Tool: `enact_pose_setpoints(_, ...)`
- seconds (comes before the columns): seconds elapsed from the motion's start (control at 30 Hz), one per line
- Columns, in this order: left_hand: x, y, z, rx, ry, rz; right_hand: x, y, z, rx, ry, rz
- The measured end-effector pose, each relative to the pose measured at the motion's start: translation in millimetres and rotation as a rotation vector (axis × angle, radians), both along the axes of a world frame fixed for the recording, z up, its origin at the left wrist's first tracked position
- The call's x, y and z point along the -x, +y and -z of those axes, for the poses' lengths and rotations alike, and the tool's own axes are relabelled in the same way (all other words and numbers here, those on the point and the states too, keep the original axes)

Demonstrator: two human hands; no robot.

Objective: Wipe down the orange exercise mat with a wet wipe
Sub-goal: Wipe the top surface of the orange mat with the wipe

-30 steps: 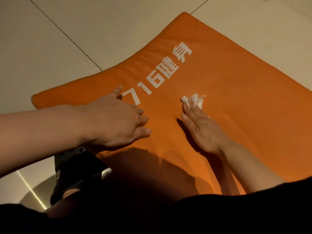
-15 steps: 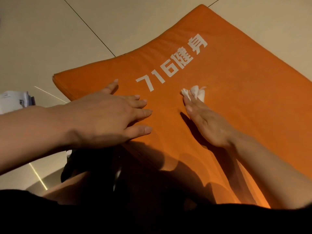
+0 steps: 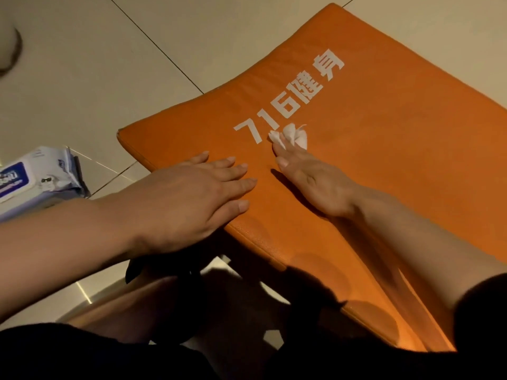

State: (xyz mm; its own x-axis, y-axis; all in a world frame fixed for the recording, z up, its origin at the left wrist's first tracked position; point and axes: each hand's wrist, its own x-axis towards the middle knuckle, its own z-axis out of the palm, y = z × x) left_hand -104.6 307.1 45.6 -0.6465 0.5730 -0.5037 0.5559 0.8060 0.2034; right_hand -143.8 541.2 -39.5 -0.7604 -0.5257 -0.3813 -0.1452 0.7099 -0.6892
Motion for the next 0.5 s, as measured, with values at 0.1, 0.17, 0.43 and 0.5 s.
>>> enact_pose_setpoints(0.1,-7.6,-13.8,-0.2,-0.139,0.048,-0.021,-45.5,40.9,-10.1,-0.031,-0.003,0.040)
enact_pose_setpoints(0.17,-12.2,-22.3,2.6,-0.260,0.173,0.018,-69.7,61.6,-20.9,-0.046,-0.026,0.087)
enact_pose_setpoints(0.43,-26.0,-21.9,7.4,-0.411,0.271,0.044,-26.4,-21.2,-30.0,0.070,-0.111,0.045)
enact_pose_setpoints(0.5,-30.1,-24.5,6.6,-0.417,0.256,0.034,-17.2,-39.8,-29.6,0.081,-0.086,-0.026)
